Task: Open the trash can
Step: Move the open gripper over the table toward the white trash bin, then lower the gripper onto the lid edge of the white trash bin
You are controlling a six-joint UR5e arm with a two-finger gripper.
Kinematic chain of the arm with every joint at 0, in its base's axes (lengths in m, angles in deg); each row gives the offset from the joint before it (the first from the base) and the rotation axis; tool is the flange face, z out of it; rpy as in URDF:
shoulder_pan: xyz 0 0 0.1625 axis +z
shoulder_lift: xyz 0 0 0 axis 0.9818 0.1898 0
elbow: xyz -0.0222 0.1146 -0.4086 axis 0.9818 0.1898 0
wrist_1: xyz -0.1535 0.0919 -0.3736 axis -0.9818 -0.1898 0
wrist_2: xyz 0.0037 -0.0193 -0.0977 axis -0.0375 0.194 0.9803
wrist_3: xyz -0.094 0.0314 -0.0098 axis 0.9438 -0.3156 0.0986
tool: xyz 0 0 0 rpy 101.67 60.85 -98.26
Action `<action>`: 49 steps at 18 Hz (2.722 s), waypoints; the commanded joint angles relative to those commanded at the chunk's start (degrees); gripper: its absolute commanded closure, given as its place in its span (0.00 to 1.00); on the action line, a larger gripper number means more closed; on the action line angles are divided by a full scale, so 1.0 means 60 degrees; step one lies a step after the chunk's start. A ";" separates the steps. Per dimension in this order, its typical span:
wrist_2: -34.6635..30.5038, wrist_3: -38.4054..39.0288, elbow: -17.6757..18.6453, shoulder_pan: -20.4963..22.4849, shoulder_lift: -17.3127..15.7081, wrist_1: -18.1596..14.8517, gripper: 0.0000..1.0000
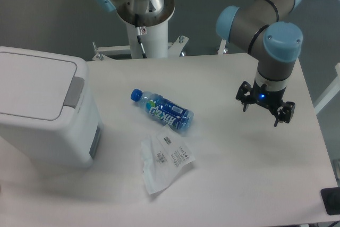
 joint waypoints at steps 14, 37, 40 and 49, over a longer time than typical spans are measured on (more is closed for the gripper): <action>0.0043 0.1988 0.0190 -0.0701 -0.1112 -0.0980 0.00; 0.3633 1.1057 -0.0190 -0.3030 -0.3032 -0.0777 0.00; 0.3618 1.1352 0.0000 -0.3543 -0.3018 -0.0747 0.00; 0.3603 1.1382 0.0380 -0.4335 -0.3076 -0.0791 0.00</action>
